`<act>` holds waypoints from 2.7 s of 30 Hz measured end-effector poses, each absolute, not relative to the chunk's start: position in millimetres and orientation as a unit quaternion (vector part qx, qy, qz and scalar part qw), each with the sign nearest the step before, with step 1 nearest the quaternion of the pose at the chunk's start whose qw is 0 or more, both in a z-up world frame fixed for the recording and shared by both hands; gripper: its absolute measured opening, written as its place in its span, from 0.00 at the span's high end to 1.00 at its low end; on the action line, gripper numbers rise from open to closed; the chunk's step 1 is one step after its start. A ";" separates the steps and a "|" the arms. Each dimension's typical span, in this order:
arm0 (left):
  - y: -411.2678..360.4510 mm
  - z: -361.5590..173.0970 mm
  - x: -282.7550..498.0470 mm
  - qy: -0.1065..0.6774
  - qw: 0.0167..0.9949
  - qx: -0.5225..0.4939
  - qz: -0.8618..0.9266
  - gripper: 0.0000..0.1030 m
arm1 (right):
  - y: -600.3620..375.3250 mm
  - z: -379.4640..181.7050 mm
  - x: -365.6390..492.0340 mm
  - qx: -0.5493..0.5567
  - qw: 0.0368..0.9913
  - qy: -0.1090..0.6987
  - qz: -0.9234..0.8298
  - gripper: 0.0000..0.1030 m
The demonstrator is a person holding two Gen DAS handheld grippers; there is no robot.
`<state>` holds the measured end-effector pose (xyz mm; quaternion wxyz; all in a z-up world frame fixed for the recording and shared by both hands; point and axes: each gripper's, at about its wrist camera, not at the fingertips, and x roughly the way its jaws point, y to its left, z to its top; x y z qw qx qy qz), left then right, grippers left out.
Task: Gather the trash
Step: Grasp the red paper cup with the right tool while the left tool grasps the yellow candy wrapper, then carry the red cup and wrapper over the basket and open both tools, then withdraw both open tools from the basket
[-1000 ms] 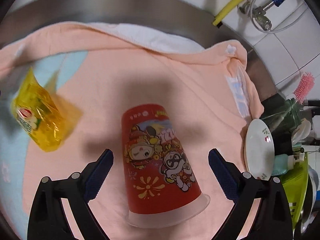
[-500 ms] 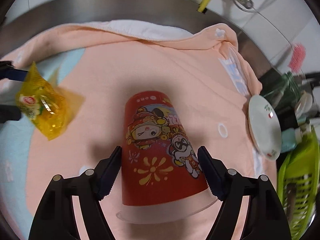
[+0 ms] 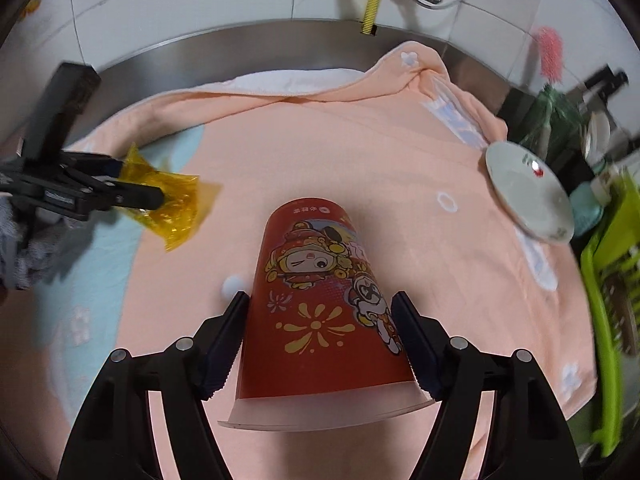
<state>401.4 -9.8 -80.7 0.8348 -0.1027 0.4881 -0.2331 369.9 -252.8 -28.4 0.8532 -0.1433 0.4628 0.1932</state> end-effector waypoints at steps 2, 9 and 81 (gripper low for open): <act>-13.4 -80.6 398.9 0.485 0.836 -0.097 -0.240 0.27 | -257.2 -28.9 361.6 -0.126 0.854 0.465 0.198 0.32; -17.0 -78.1 386.5 0.476 0.836 -0.110 -0.249 0.50 | -274.3 -26.2 324.6 -0.065 0.862 0.460 0.205 0.32; -317.1 -105.3 108.3 0.516 0.742 0.118 -0.412 0.33 | -495.7 -39.1 -1.3 0.130 0.907 0.401 -0.002 0.24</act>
